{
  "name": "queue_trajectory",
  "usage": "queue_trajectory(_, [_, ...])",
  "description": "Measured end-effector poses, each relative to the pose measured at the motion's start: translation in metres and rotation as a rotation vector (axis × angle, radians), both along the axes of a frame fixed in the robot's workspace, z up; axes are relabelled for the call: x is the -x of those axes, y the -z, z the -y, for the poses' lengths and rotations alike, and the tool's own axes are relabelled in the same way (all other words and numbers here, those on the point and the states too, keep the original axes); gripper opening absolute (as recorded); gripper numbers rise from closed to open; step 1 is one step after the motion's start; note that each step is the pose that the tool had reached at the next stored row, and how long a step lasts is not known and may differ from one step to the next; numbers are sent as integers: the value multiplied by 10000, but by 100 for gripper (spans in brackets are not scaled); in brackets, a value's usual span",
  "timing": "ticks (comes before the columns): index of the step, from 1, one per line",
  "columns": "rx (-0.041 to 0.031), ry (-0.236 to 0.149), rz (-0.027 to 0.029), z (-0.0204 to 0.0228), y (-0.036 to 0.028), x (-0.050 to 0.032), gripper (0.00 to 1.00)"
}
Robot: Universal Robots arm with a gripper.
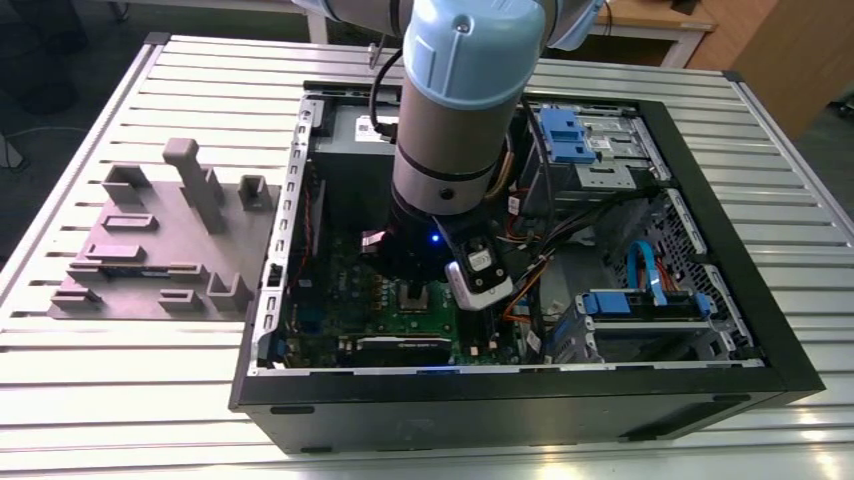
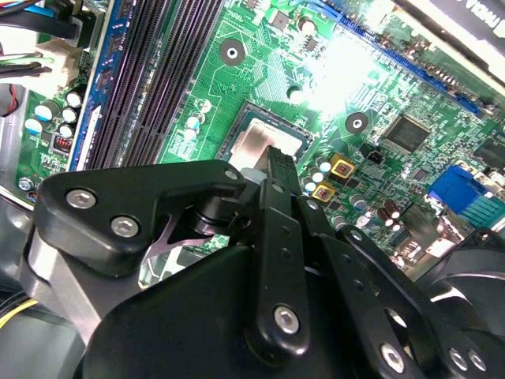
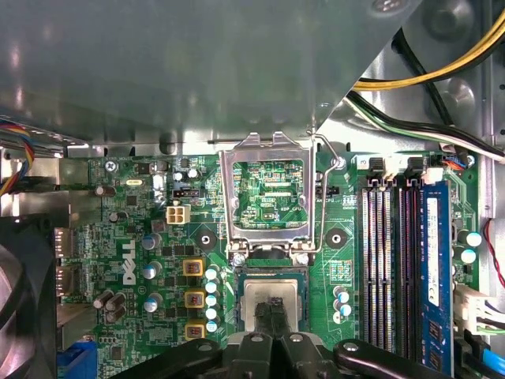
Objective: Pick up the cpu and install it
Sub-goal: 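Close the cpu cover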
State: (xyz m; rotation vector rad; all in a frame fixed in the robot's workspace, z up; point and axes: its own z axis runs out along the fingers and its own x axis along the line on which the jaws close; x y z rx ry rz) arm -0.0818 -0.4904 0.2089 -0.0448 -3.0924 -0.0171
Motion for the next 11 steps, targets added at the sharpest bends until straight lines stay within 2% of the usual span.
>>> queue_trajectory(3, [3,-1,-1,-1,-10,0,11])
queue_trajectory(11, [-1,0,0,-1,-175,1,11])
